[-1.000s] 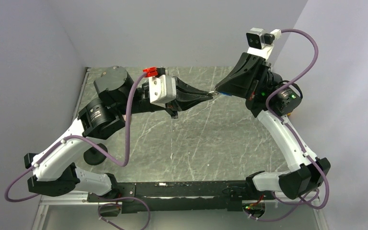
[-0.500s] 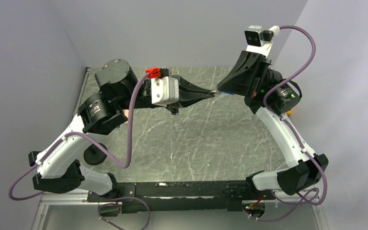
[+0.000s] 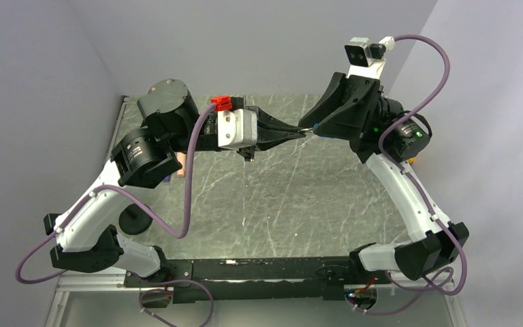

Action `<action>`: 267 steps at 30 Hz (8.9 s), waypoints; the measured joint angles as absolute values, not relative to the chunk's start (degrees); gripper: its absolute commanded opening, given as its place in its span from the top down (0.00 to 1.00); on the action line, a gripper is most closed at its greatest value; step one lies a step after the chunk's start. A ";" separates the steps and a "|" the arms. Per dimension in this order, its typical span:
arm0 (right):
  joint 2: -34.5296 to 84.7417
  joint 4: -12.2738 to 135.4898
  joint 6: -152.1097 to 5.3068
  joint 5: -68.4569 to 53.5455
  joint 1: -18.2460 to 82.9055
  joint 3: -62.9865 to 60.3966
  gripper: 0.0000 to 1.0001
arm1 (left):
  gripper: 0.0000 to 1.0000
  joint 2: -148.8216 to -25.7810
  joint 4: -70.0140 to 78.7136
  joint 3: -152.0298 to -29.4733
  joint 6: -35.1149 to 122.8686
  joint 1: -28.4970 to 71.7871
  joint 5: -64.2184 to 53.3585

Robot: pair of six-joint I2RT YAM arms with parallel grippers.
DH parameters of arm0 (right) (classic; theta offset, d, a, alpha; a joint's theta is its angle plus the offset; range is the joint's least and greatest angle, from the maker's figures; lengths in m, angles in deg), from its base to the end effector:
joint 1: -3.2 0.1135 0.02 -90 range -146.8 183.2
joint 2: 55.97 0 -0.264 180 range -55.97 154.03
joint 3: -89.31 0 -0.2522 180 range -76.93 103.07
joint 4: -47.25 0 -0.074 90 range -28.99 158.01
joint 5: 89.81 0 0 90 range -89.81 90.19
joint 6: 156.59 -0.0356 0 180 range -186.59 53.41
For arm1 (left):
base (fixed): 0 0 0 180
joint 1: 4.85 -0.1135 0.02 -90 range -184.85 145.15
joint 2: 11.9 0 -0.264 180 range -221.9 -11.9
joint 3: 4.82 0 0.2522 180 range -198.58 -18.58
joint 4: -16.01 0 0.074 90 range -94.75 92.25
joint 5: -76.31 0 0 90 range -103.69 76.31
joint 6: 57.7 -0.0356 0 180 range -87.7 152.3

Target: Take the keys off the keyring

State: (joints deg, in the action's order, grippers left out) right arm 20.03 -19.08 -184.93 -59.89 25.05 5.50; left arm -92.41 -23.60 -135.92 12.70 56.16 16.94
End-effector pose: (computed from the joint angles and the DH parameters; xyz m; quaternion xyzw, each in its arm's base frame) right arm 0.1727 0.1025 0.5483 -0.3136 0.3908 0.8188 0.2803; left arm 0.1001 -0.2181 0.5887 0.5523 0.3361 -0.4203 0.6366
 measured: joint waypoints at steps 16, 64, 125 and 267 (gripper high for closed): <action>12.19 16.33 -155.05 -64.65 24.76 8.87 0.15 | 1.00 -89.72 -24.98 -132.73 11.41 55.59 9.01; 8.78 95.64 -145.46 -25.16 24.24 16.43 0.57 | 1.00 -84.82 0.25 -105.61 -10.49 59.35 -28.54; 9.39 101.48 -146.03 -26.91 24.41 20.15 1.00 | 1.00 -91.22 -5.81 -111.24 -14.53 60.22 -29.00; 11.86 37.81 -131.34 -45.38 23.13 13.44 0.65 | 1.00 -89.21 8.77 -117.21 61.77 44.66 10.69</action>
